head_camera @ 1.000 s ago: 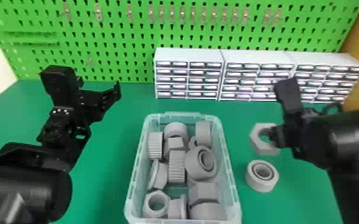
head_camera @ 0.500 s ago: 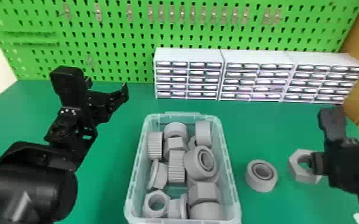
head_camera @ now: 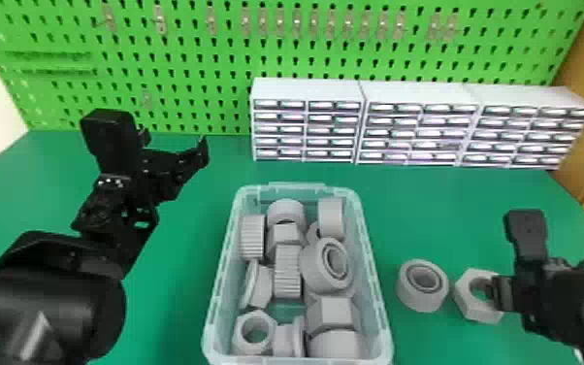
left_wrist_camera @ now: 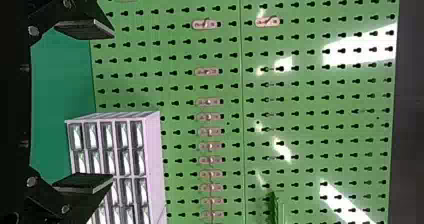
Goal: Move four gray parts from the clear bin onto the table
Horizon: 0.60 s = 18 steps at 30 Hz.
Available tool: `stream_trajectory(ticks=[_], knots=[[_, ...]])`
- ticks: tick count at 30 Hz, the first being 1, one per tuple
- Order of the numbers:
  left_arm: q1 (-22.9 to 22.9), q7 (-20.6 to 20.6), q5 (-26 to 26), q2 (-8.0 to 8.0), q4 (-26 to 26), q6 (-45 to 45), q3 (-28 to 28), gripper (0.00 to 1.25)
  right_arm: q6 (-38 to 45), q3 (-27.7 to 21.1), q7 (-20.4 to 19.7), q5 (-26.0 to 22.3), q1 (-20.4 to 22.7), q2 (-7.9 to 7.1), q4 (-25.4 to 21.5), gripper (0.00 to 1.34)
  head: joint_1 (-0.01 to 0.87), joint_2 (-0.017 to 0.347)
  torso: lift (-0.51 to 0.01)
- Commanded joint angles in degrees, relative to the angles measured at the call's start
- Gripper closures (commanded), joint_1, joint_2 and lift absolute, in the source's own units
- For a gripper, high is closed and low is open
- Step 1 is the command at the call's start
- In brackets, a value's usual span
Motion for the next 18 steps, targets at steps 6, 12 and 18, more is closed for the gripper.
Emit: stream_trajectory(ticks=[6, 12, 18], knots=[[0.02, -0.29, 0.3, 0.0, 0.21, 0.13, -0.42, 0.25, -0.73, -0.4, 0.0, 1.66, 0.83, 0.65, 1.36, 1.04, 0.678, 0.034, -0.05], [0.02, -0.81, -0.31, 0.0, 0.39, 0.13, -0.86, 0.24, -0.64, -0.58, 0.0, 3.77, 0.92, 1.88, 1.53, 1.04, 0.678, 0.034, -0.05], [0.1, -1.34, 0.74, -0.71, 0.39, -1.01, 0.02, 0.24, -0.56, -0.75, 0.0, 3.69, 1.09, 2.06, 1.53, 1.01, 0.678, 0.034, -0.05]])
